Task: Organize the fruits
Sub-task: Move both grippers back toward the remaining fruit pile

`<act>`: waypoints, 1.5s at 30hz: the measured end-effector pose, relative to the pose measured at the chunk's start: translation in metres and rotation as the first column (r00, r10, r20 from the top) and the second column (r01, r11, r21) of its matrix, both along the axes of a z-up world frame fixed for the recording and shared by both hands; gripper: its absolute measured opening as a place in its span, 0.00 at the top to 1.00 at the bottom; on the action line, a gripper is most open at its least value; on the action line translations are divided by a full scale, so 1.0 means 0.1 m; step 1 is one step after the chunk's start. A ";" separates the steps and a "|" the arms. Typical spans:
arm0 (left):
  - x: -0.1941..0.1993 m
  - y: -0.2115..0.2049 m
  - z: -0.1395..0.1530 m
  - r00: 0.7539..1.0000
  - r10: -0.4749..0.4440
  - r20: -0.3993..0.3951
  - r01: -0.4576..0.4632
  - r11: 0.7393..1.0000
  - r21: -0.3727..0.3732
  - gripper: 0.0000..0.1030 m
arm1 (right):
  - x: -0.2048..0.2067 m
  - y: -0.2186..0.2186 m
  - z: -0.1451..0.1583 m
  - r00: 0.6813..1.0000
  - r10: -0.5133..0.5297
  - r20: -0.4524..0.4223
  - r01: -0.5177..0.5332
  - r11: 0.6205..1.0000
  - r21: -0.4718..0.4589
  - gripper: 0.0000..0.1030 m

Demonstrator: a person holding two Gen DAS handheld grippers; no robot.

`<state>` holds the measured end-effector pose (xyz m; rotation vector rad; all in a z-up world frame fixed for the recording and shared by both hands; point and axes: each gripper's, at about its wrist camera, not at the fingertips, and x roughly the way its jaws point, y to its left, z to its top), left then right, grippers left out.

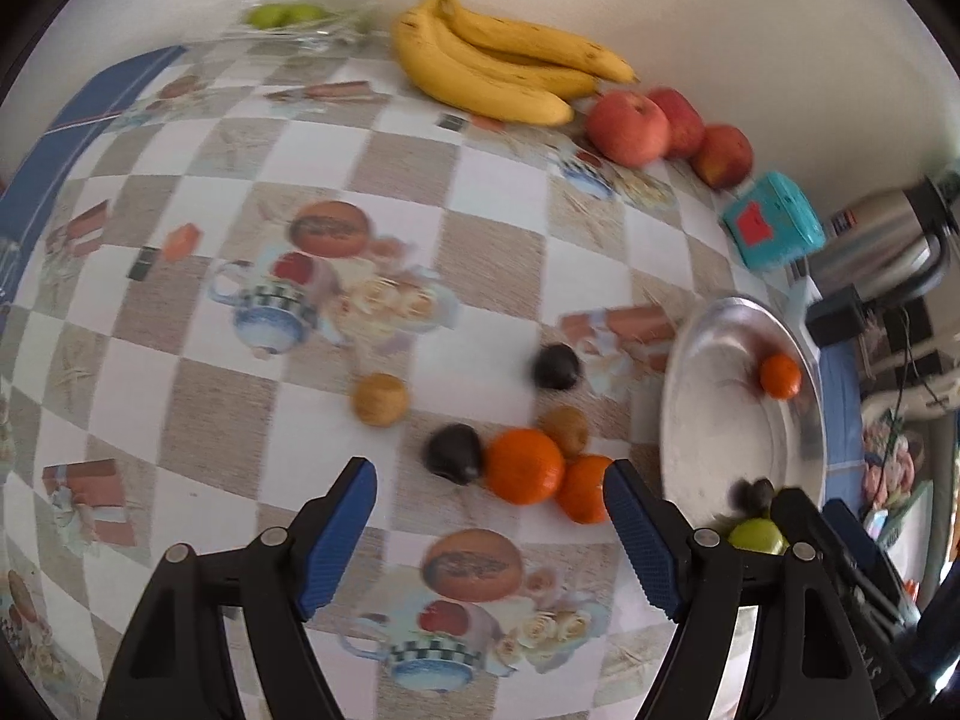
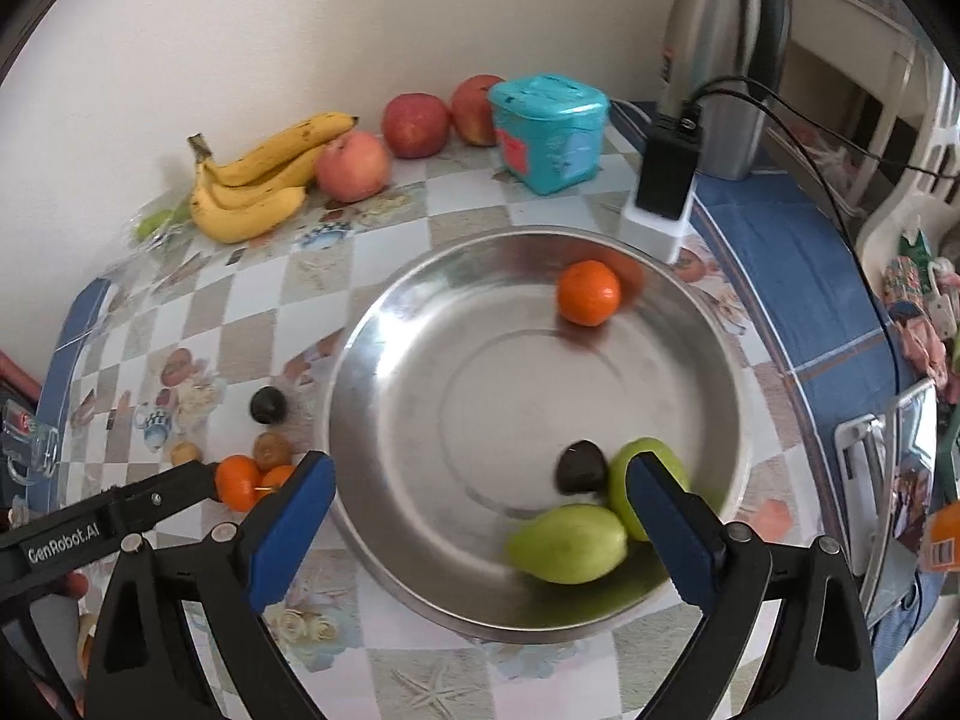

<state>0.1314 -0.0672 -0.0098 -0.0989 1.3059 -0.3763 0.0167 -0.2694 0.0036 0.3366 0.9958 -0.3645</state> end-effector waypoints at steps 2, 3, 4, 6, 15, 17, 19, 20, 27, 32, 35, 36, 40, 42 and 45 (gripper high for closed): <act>0.05 0.09 0.00 1.000 0.022 -0.004 -0.022 1.000 -0.012 0.21 | 0.04 0.07 0.00 1.000 0.024 0.006 -0.024 1.000 0.005 0.05; 0.07 0.15 0.00 0.999 0.035 -0.006 -0.035 0.999 -0.017 0.21 | 0.07 0.11 0.00 0.999 0.040 0.009 -0.040 0.999 0.009 0.05; 0.09 0.20 0.00 0.999 0.046 -0.006 -0.046 0.999 -0.020 0.21 | 0.09 0.14 -0.01 0.999 0.050 0.011 -0.050 0.999 0.013 0.05; 0.12 0.27 0.00 0.998 0.063 -0.009 -0.063 0.998 -0.026 0.21 | 0.13 0.22 -0.02 0.997 0.070 0.016 -0.071 0.997 0.024 0.05; 0.22 0.55 -0.01 0.992 0.121 -0.026 -0.122 0.991 -0.059 0.21 | 0.31 0.61 -0.03 0.982 0.179 0.052 -0.181 0.983 0.029 0.05; 0.23 0.59 -0.01 0.991 0.130 -0.032 -0.132 0.989 -0.064 0.21 | 0.35 0.68 -0.04 0.979 0.196 0.048 -0.197 0.980 0.029 0.05; 0.25 0.64 -0.02 0.990 0.140 -0.035 -0.142 0.988 -0.067 0.21 | 0.40 0.75 -0.06 0.977 0.211 0.040 -0.212 0.977 0.029 0.05; 0.26 0.65 -0.03 0.989 0.142 -0.036 -0.145 0.987 -0.068 0.21 | 0.41 0.78 -0.07 0.975 0.218 0.035 -0.219 0.975 0.031 0.05; 0.32 0.71 -0.12 0.987 0.154 -0.053 -0.158 0.986 -0.061 0.21 | 0.49 0.92 -0.16 0.967 0.256 0.009 -0.256 0.966 0.040 0.05; 0.34 0.72 -0.16 0.987 0.149 -0.060 -0.153 0.986 -0.060 0.21 | 0.51 0.92 -0.20 0.968 0.249 -0.015 -0.249 0.968 0.020 0.05; 0.36 0.70 -0.18 0.988 0.144 -0.061 -0.147 0.988 -0.056 0.21 | 0.51 0.91 -0.21 0.968 0.249 -0.012 -0.249 0.968 0.023 0.05; 0.36 0.70 -0.18 0.988 0.143 -0.060 -0.146 0.988 -0.054 0.21 | 0.52 0.91 -0.21 0.968 0.251 -0.011 -0.250 0.968 0.025 0.05; 0.37 0.64 -0.24 0.990 0.129 -0.057 -0.132 0.990 -0.048 0.21 | 0.52 0.91 -0.20 0.965 0.262 0.015 -0.262 0.962 0.071 0.05; 0.38 0.61 -0.27 0.991 0.120 -0.052 -0.122 0.991 -0.048 0.21 | 0.53 0.91 -0.20 0.966 0.256 0.014 -0.257 0.964 0.075 0.05; 0.40 0.56 -0.28 0.994 0.102 -0.035 -0.104 0.994 -0.041 0.21 | 0.53 0.92 -0.22 0.968 0.249 -0.013 -0.248 0.967 0.048 0.05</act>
